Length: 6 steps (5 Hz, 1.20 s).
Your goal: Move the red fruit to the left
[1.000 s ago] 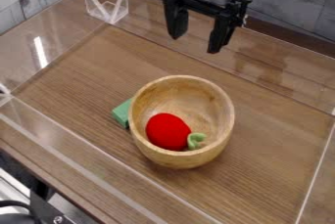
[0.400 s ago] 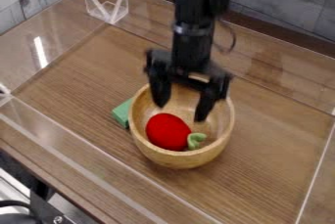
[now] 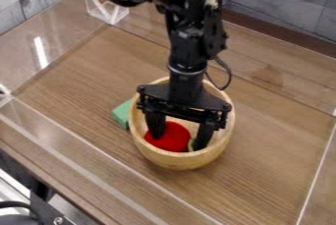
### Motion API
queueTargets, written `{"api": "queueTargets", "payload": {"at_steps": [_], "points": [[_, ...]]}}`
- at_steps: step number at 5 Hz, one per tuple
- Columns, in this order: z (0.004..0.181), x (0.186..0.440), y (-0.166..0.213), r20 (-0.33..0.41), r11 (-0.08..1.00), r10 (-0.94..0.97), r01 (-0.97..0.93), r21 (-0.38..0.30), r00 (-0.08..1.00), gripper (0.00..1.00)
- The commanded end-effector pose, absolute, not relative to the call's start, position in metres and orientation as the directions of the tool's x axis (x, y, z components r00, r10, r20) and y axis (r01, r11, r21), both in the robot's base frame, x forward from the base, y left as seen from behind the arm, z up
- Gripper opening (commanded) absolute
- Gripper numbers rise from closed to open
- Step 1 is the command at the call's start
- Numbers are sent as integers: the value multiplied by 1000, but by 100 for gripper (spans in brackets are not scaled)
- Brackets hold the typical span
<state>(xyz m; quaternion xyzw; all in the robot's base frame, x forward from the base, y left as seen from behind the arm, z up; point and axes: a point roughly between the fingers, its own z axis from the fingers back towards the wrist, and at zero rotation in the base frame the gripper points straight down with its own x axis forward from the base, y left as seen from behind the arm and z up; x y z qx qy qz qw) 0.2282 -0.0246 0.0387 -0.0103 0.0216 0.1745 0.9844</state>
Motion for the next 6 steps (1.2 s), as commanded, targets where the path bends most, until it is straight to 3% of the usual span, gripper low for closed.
{"api": "queueTargets", "payload": {"at_steps": [1,3,4,6], "points": [[37,231,-21,-23,918,394,-394,-37,919,100],[39,223,-42,-4,925,377,-377,-56,926,100],[44,225,-36,4,919,391,-390,-64,920,0],[54,227,-28,15,910,411,-409,-72,912,0]]}}
